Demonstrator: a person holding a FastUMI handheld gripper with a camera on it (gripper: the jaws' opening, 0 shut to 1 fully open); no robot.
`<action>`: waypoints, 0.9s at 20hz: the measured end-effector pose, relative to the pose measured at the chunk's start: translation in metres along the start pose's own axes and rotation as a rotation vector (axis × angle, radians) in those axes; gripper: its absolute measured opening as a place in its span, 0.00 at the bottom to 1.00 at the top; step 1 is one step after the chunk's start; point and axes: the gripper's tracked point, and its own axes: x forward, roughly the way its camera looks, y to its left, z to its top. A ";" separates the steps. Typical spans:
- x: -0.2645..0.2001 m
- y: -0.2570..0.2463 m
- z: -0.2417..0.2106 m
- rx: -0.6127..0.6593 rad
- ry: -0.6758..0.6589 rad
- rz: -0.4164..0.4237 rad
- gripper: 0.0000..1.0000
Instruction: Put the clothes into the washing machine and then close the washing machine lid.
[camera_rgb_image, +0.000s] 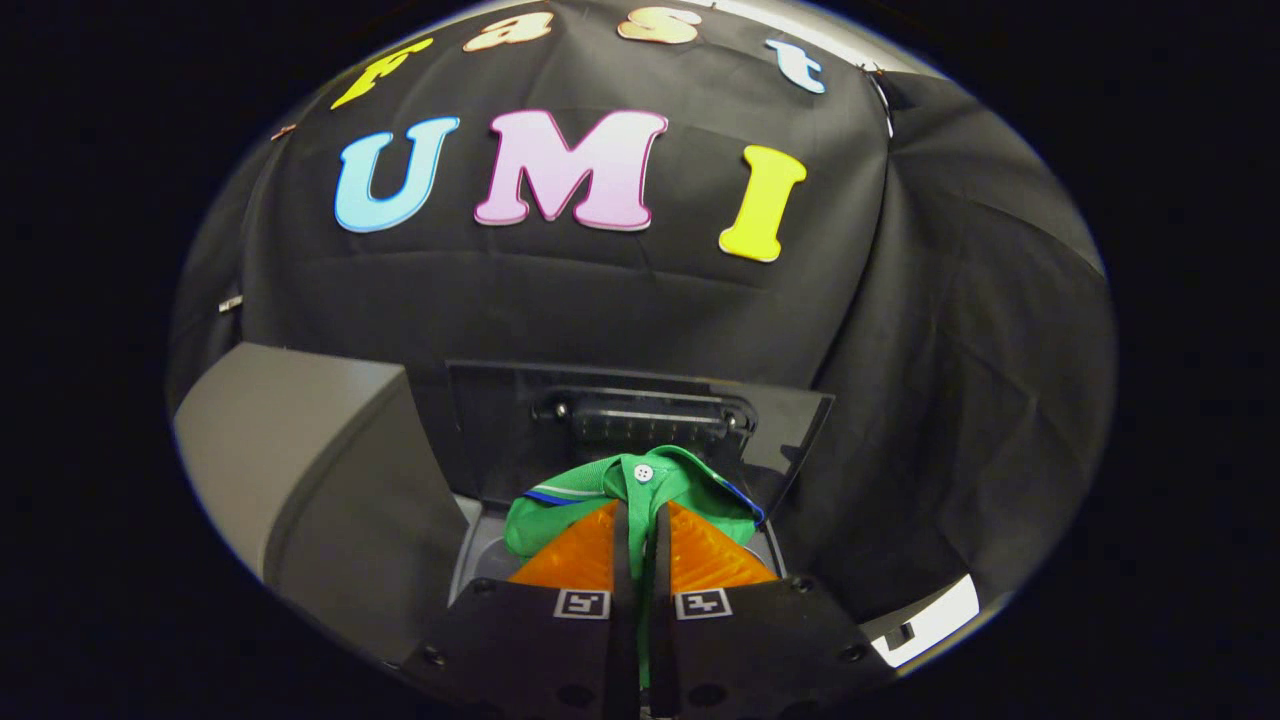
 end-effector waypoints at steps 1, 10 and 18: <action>0.011 -0.001 -0.011 -0.005 0.017 0.001 0.09; 0.079 0.006 -0.115 -0.014 0.200 0.001 0.09; 0.117 0.017 -0.195 -0.020 0.379 0.027 0.09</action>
